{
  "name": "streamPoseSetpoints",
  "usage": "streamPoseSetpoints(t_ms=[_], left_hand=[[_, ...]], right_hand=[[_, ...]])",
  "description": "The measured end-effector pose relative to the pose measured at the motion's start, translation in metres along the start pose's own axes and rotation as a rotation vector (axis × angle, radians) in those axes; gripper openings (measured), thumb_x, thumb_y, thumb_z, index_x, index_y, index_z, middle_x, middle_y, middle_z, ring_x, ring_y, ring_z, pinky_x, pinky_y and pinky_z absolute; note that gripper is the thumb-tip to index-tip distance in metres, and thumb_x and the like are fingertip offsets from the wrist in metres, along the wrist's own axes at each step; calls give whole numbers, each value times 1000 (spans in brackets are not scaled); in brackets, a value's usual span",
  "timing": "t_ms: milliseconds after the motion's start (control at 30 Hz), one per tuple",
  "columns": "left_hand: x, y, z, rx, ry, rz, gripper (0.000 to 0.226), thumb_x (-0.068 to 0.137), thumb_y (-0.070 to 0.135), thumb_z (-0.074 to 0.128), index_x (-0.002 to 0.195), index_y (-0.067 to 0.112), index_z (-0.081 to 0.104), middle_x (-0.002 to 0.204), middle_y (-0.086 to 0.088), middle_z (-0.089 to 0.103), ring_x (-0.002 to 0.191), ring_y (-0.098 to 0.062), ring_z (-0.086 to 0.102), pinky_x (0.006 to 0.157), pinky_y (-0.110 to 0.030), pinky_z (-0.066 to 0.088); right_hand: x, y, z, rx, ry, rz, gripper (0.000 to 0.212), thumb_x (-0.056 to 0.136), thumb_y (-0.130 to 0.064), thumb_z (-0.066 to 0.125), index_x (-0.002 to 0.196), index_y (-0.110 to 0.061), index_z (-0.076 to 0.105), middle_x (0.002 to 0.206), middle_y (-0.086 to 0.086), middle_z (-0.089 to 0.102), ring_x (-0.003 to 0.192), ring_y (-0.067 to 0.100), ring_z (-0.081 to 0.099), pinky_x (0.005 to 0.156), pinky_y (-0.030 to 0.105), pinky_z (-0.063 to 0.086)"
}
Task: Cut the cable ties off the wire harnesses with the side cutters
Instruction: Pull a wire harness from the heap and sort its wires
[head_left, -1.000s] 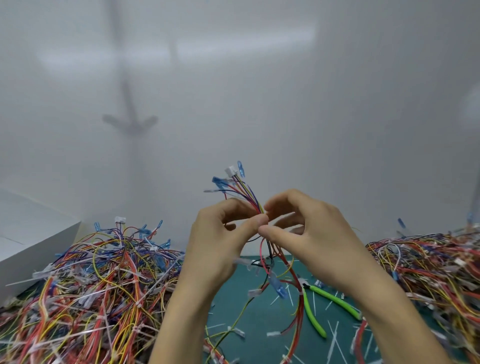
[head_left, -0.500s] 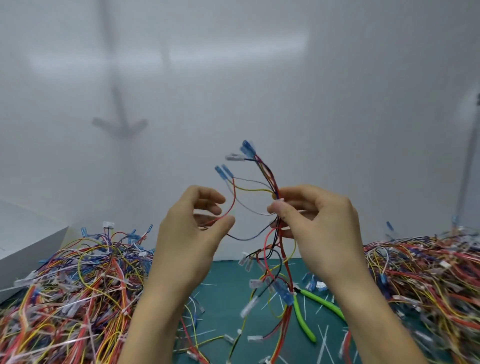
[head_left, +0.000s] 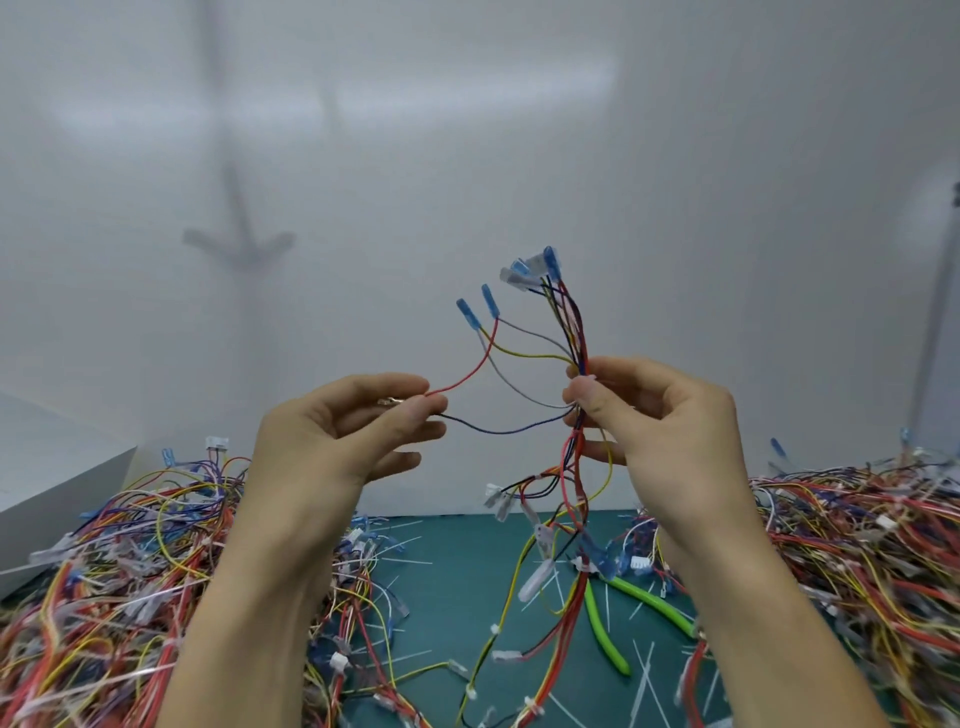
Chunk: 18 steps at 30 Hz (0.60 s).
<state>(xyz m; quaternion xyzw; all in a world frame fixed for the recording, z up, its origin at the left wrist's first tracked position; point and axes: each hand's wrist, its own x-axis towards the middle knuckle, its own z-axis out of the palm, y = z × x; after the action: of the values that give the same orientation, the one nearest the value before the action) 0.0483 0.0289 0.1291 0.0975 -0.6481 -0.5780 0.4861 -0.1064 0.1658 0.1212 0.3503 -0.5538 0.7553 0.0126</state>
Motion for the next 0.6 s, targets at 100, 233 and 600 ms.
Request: streamPoseSetpoints(t_ms=[100,233,600], left_hand=[[1,0,-2,-91,71,-40,38,57,36,78,88,14,75,88,-7,78,82,-21,76,58,-18,55],[1,-1,-3,-160,36,-91,20,72,29,69,83,15,79,93,-8,77,87,-21,75,59,-17,55],[-4,13,4,-97,105,40,18,64,32,75,78,24,80,84,-2,77,77,-17,75,58,-18,55]], right_hand=[[-1,-1,0,69,-34,62,12,89,-9,69,89,-19,76,78,1,77,71,10,72,61,24,60],[-1,-1,0,163,-58,146,10,90,-10,68,93,-15,76,80,1,77,70,10,72,57,20,56],[-4,-5,3,274,-70,197,8,79,-15,73,85,-14,79,84,6,78,73,11,71,58,19,55]])
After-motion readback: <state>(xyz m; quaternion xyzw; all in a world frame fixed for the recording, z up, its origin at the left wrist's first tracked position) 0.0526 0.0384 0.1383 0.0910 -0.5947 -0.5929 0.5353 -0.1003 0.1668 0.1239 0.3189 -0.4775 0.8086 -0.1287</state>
